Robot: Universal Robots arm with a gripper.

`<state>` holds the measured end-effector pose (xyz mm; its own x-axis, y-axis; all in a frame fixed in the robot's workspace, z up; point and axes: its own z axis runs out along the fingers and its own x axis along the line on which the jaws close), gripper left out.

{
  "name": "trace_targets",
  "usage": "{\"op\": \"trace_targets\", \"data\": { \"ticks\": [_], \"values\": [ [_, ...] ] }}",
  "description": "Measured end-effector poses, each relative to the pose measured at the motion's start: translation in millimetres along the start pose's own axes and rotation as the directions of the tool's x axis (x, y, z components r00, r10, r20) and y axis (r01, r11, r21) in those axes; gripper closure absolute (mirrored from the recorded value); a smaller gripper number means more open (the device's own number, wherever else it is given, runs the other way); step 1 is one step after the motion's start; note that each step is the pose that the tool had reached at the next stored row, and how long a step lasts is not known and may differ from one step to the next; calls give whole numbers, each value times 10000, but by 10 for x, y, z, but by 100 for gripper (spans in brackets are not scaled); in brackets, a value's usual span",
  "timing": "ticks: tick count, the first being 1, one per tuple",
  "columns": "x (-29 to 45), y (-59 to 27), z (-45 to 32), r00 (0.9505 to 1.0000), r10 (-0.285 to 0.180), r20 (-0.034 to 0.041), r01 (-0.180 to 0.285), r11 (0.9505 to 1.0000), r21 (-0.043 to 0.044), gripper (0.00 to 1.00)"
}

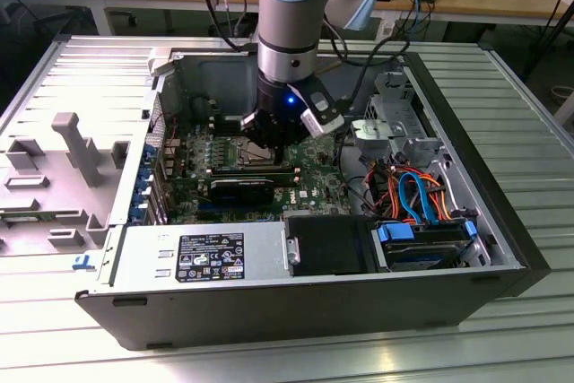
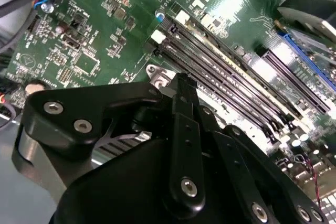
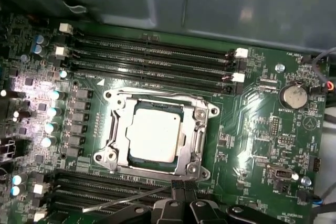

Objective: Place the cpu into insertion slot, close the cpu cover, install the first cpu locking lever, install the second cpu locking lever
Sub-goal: 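Install the second cpu locking lever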

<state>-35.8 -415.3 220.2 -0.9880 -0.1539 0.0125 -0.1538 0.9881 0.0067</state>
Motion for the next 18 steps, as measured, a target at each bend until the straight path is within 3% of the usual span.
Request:
{"op": "trace_targets", "data": {
  "ticks": [8, 18],
  "values": [
    [57, -64, 45, 10000, 0, 1, 0, 10000, 0, 89],
    [202, -44, 56, 10000, -5, 6, 5, 10000, 2, 89]
  ]
}}
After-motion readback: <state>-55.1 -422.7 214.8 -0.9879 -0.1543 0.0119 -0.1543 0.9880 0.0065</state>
